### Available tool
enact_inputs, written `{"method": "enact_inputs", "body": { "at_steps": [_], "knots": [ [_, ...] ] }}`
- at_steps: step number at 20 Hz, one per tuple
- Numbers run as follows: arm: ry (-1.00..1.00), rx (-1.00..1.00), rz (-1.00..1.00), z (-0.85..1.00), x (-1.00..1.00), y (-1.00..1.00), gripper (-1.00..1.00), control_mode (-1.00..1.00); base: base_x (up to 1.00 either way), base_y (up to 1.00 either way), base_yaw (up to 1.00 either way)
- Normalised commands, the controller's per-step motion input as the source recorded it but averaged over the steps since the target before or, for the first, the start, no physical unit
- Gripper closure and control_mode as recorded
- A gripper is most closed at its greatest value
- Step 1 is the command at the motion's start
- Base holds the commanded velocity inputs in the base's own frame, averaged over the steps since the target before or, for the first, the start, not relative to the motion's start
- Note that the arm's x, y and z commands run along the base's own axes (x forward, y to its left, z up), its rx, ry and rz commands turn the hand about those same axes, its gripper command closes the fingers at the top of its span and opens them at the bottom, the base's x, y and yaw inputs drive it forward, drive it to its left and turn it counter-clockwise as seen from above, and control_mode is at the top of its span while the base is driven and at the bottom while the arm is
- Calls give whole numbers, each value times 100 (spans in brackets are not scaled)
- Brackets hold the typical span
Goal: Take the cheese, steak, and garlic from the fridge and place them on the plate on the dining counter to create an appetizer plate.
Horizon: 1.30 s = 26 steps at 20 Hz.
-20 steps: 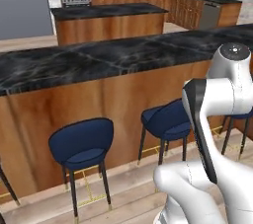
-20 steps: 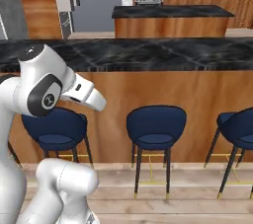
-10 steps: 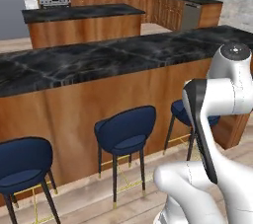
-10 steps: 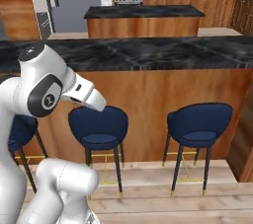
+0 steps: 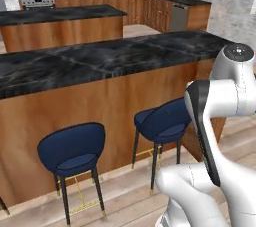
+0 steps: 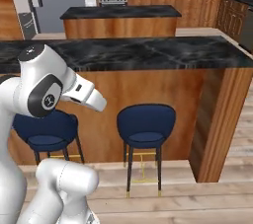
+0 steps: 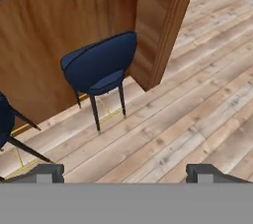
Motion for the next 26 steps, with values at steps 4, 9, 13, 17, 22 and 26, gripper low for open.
{"method": "enact_inputs", "body": {
  "at_steps": [4, 9, 13, 17, 22, 26],
  "knots": [
    [0, 0, 0, 0, 0, 0, -100, 100, 31, -100, 0],
    [0, 0, 0, 0, 0, 0, -100, 100, 39, -100, 8],
    [0, 0, 0, 0, 0, 0, -100, 100, 55, -100, 15],
    [0, 0, 0, 0, 0, 0, -100, 100, 69, -100, 18],
    [0, 0, 0, 0, 0, 0, -100, 100, 75, -100, 23],
    [0, 0, 0, 0, 0, 0, -100, 100, 73, -100, 27]
  ]
}}
